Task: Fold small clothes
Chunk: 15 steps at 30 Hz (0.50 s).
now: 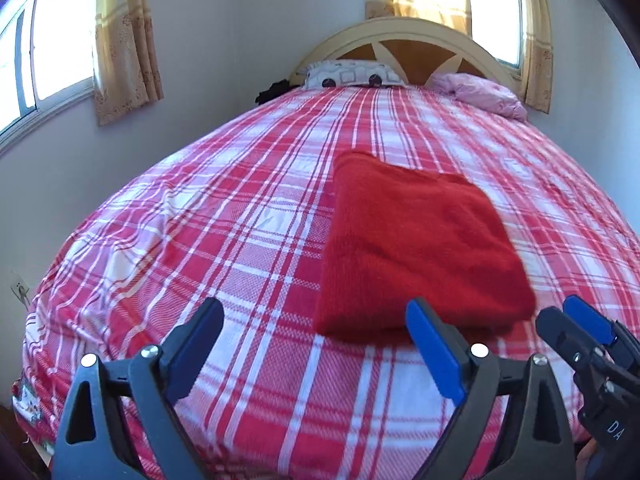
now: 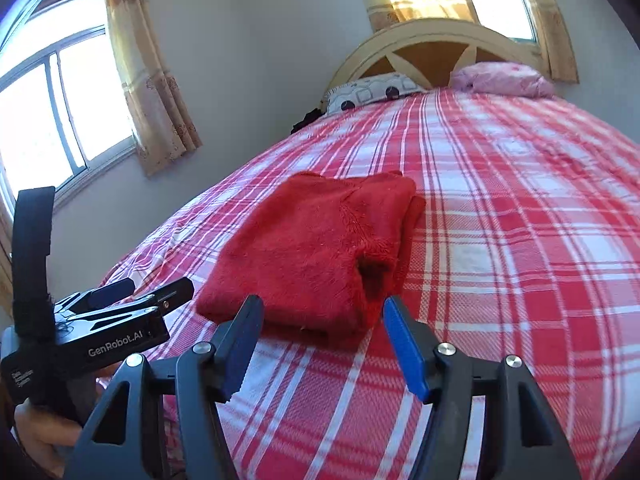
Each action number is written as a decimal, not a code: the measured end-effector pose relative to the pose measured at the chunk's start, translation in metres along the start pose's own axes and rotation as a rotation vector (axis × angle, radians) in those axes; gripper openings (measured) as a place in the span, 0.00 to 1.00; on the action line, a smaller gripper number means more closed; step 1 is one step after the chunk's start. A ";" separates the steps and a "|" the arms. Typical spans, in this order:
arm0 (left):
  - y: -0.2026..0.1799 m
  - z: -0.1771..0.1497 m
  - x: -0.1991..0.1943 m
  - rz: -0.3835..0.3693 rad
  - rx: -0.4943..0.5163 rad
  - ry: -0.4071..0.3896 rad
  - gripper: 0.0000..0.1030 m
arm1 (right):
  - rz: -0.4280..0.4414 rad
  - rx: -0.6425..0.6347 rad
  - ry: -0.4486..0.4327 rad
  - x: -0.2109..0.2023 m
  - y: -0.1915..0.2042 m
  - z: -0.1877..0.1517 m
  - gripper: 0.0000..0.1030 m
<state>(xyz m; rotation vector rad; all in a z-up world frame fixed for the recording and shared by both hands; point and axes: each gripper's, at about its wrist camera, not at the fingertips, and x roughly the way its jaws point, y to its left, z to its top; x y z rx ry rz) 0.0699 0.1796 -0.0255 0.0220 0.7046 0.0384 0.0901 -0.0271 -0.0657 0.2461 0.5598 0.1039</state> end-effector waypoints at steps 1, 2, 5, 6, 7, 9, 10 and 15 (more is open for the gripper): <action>0.000 -0.001 -0.005 0.003 0.002 -0.005 0.96 | -0.005 -0.006 -0.013 -0.008 0.004 0.000 0.62; 0.001 -0.001 -0.011 0.012 0.004 -0.010 0.98 | -0.008 -0.009 -0.023 -0.015 0.007 0.000 0.64; 0.003 -0.001 -0.032 0.043 0.001 -0.038 0.99 | -0.024 -0.024 -0.088 -0.043 0.020 0.004 0.67; 0.004 -0.001 -0.039 0.049 0.001 -0.050 1.00 | -0.030 -0.031 -0.110 -0.051 0.023 0.005 0.67; 0.004 -0.001 -0.046 0.055 0.001 -0.059 1.00 | -0.036 -0.040 -0.138 -0.061 0.028 0.007 0.68; 0.005 -0.001 -0.060 0.072 0.000 -0.078 1.00 | -0.046 -0.047 -0.189 -0.080 0.035 0.011 0.72; 0.006 -0.001 -0.067 0.078 -0.002 -0.089 1.00 | -0.052 -0.048 -0.221 -0.089 0.038 0.014 0.73; 0.008 -0.001 -0.101 0.039 -0.051 -0.168 1.00 | -0.148 -0.086 -0.423 -0.142 0.057 0.018 0.78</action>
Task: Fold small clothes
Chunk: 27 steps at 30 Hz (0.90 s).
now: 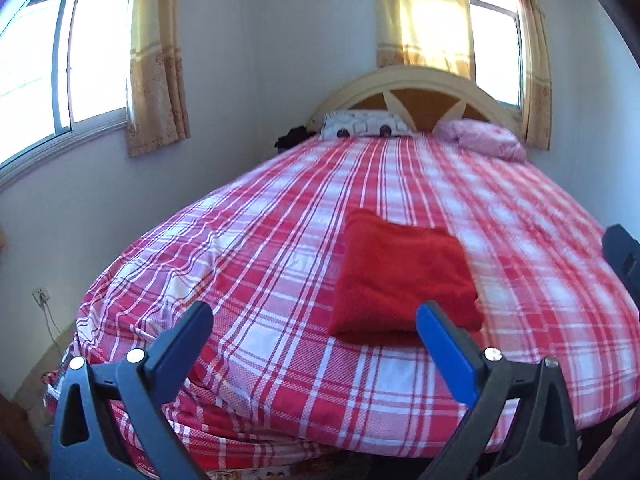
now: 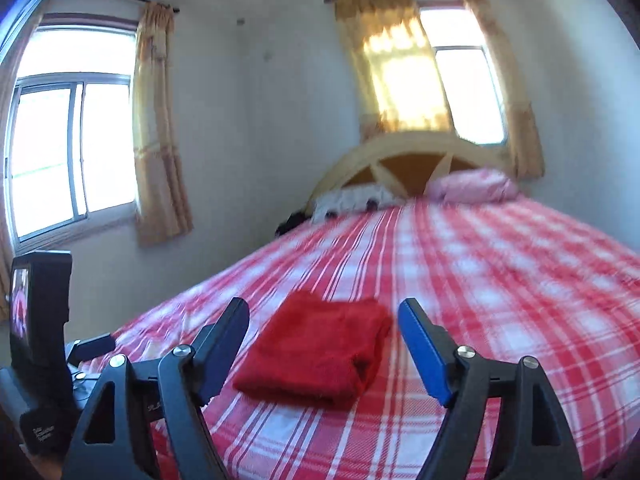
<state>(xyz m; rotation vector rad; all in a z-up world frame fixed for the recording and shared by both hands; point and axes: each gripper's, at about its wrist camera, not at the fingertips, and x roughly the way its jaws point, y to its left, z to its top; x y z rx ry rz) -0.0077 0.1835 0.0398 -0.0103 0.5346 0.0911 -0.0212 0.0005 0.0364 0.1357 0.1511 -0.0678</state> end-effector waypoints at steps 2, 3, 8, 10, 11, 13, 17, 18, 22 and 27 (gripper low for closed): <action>0.000 0.004 -0.010 -0.008 -0.015 -0.031 1.00 | -0.060 -0.030 -0.074 -0.016 0.004 0.006 0.83; -0.001 0.005 -0.015 0.006 -0.015 -0.047 1.00 | -0.094 -0.052 -0.117 -0.025 0.006 0.008 0.85; -0.010 0.005 -0.026 0.010 0.003 -0.072 1.00 | -0.137 -0.082 -0.232 -0.054 0.010 0.018 0.90; -0.013 0.003 -0.030 0.017 0.006 -0.079 1.00 | -0.122 -0.080 -0.231 -0.057 0.011 0.019 0.90; -0.016 0.002 -0.033 0.027 0.014 -0.086 1.00 | -0.117 -0.081 -0.226 -0.058 0.012 0.019 0.90; -0.021 0.001 -0.034 0.040 0.043 -0.090 1.00 | -0.108 -0.083 -0.206 -0.057 0.013 0.018 0.90; -0.030 -0.001 -0.036 0.058 0.089 -0.098 1.00 | -0.112 -0.068 -0.167 -0.047 0.009 0.013 0.90; -0.031 -0.002 -0.036 0.062 0.095 -0.100 1.00 | -0.109 -0.059 -0.157 -0.045 0.007 0.013 0.90; -0.033 -0.003 -0.034 0.064 0.101 -0.085 1.00 | -0.112 -0.030 -0.134 -0.042 0.000 0.010 0.90; -0.033 -0.004 -0.032 0.067 0.099 -0.079 1.00 | -0.114 -0.024 -0.118 -0.039 -0.002 0.006 0.90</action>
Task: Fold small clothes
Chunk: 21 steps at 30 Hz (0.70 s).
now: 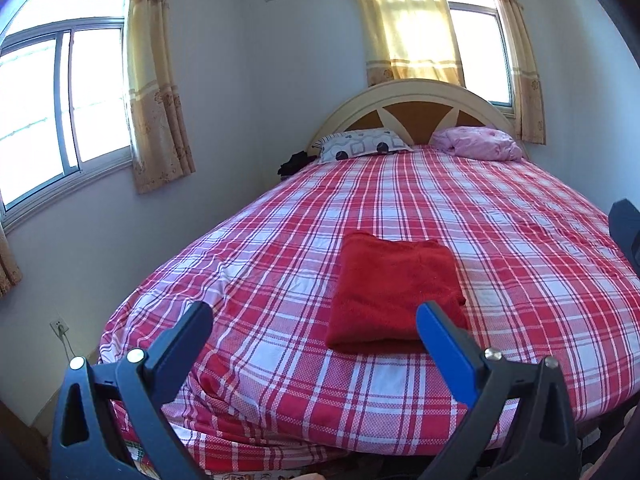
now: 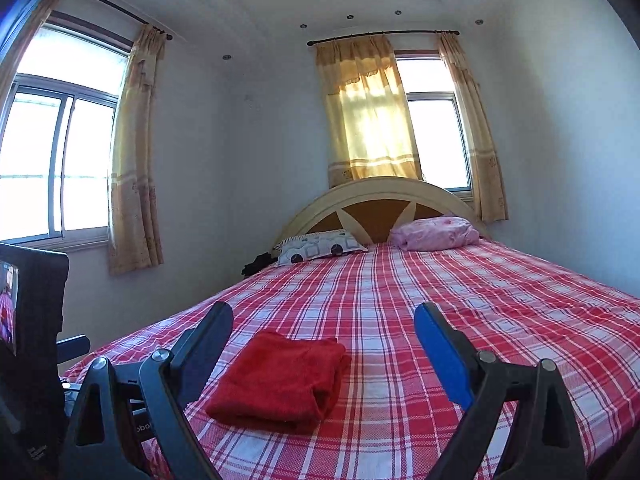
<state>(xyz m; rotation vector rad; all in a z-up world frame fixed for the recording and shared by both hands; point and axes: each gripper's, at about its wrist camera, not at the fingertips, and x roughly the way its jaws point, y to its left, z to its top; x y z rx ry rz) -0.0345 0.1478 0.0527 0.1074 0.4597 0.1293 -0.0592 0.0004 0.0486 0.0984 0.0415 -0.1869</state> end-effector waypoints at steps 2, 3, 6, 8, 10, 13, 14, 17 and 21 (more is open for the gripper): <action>-0.001 -0.001 0.000 -0.002 0.001 0.003 1.00 | 0.001 0.000 0.000 -0.001 0.000 0.000 0.90; -0.001 -0.001 0.000 -0.004 0.001 0.005 1.00 | 0.001 0.001 -0.001 -0.002 0.000 0.000 0.90; -0.003 -0.002 -0.001 -0.006 0.003 0.006 1.00 | -0.001 0.001 0.000 -0.002 0.000 0.000 0.90; -0.005 -0.002 -0.002 -0.008 0.003 0.005 1.00 | -0.002 0.001 0.000 -0.002 0.000 0.001 0.90; -0.006 -0.002 -0.003 -0.007 0.003 0.004 1.00 | 0.000 0.003 0.001 -0.003 -0.001 0.001 0.90; -0.006 -0.002 -0.003 -0.009 0.003 0.007 1.00 | -0.003 0.002 0.005 -0.003 -0.001 0.002 0.90; -0.006 -0.002 -0.003 -0.008 0.003 0.006 1.00 | -0.003 0.004 0.008 -0.002 -0.001 0.002 0.90; -0.006 -0.002 -0.003 -0.007 0.002 0.014 1.00 | -0.005 0.008 0.016 -0.001 -0.002 0.001 0.90; -0.006 -0.003 -0.001 -0.014 -0.003 0.026 1.00 | -0.008 0.015 0.027 0.001 -0.003 0.000 0.90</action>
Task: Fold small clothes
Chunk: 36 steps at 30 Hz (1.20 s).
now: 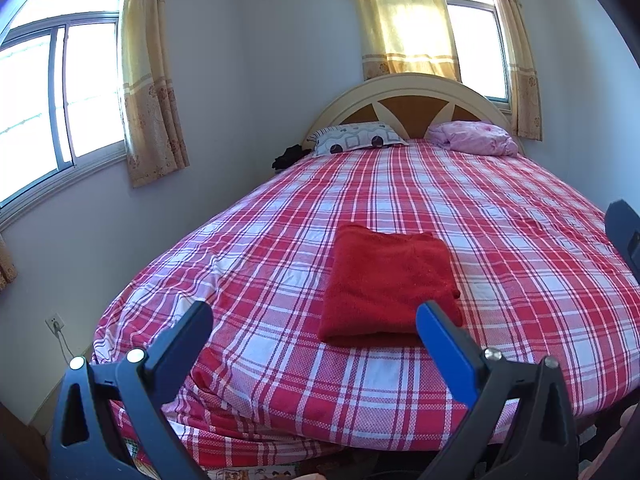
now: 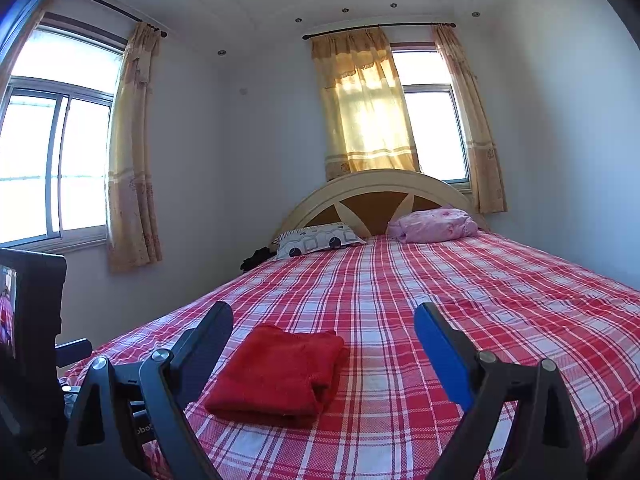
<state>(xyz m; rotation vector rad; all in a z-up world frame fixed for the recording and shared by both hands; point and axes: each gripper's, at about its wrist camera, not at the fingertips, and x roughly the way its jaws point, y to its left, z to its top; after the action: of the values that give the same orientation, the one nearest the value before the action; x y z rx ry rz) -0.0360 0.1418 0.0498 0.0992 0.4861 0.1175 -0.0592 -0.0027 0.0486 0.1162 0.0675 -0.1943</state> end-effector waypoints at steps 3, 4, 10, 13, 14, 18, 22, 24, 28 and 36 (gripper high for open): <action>-0.001 -0.001 0.000 0.007 0.004 0.000 1.00 | -0.003 0.002 0.003 0.001 0.000 -0.001 0.90; -0.001 -0.001 0.000 0.007 0.004 0.001 1.00 | -0.003 0.003 0.003 0.001 0.001 -0.001 0.90; -0.002 -0.001 0.001 0.006 -0.002 0.002 1.00 | -0.004 0.010 0.011 0.002 0.000 0.000 0.90; -0.002 -0.002 0.001 0.006 -0.003 0.005 1.00 | -0.007 0.011 0.012 0.002 0.000 -0.001 0.90; -0.002 -0.002 0.002 0.007 -0.003 0.008 1.00 | -0.006 0.011 0.013 0.002 0.000 -0.001 0.90; -0.001 -0.002 0.003 0.012 0.000 0.015 1.00 | -0.007 0.010 0.014 0.003 0.001 -0.001 0.90; 0.000 -0.002 0.005 0.016 0.001 0.021 1.00 | -0.006 0.012 0.022 0.005 0.000 -0.003 0.90; 0.000 -0.002 0.006 0.017 0.000 0.022 1.00 | -0.007 0.011 0.024 0.006 0.001 -0.004 0.90; 0.000 -0.002 0.006 0.018 0.001 0.020 1.00 | -0.007 0.011 0.024 0.006 0.001 -0.004 0.90; 0.002 -0.003 0.010 0.000 -0.007 0.039 1.00 | -0.008 0.012 0.021 0.006 0.001 -0.005 0.90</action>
<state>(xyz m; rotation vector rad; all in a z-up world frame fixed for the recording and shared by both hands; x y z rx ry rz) -0.0282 0.1457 0.0429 0.0900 0.5243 0.1210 -0.0534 -0.0028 0.0435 0.1304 0.0880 -0.2017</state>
